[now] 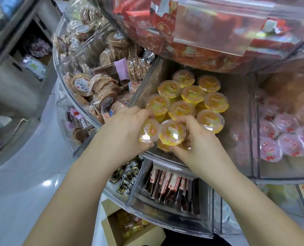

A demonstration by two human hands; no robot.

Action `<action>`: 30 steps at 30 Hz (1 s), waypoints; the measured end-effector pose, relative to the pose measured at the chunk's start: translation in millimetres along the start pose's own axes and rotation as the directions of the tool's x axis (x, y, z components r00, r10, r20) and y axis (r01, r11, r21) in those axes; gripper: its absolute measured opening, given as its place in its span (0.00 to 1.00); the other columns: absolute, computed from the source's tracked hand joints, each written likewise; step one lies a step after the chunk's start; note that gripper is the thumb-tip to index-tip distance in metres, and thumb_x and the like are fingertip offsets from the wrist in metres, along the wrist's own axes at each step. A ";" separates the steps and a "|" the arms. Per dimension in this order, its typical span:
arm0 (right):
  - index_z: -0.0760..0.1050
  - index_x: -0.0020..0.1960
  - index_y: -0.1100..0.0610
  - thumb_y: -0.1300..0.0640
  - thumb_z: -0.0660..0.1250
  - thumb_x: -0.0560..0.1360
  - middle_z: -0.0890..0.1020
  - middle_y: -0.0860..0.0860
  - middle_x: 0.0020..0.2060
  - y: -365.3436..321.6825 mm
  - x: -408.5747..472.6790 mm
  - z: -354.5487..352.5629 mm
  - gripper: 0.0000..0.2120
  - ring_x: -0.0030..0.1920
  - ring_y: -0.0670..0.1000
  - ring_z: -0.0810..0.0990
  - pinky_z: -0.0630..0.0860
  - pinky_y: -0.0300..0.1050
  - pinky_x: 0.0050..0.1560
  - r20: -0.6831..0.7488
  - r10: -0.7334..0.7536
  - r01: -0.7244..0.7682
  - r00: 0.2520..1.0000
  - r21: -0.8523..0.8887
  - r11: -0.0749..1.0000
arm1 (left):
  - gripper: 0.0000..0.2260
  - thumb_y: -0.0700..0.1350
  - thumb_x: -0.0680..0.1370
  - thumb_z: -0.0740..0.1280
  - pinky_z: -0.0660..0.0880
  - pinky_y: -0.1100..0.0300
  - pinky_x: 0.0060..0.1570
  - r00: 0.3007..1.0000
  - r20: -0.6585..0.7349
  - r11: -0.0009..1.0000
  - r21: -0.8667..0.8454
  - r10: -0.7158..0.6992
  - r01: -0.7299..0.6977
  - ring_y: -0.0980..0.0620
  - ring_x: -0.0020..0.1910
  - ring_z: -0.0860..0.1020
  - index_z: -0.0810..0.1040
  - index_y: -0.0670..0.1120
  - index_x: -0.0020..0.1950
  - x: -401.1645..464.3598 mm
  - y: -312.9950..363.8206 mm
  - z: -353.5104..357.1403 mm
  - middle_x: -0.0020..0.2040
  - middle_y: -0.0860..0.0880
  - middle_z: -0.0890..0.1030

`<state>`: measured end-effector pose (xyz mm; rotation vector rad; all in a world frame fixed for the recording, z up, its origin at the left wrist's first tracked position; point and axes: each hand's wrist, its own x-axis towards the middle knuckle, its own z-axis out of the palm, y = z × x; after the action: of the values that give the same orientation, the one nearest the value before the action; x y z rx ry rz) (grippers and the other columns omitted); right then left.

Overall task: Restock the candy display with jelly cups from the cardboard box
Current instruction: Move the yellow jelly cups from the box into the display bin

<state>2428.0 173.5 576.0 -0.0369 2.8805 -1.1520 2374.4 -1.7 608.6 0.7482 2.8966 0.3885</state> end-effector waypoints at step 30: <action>0.65 0.41 0.53 0.59 0.71 0.69 0.75 0.47 0.33 0.1 6.5 -4.5 0.13 0.35 0.51 0.73 0.69 0.45 0.35 0.069 -0.039 0.042 0.997 -0.031 0.999 | 0.25 0.46 0.69 0.74 0.73 0.52 0.55 1.000 -0.020 0.999 0.033 -0.014 0.015 0.48 0.58 0.77 0.74 0.50 0.66 3.2 -9.0 3.5 0.64 0.52 0.75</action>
<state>2421.3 176.4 579.0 -0.1337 2.8509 -1.0880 2368.1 -7.0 602.5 0.7323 2.9316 0.3496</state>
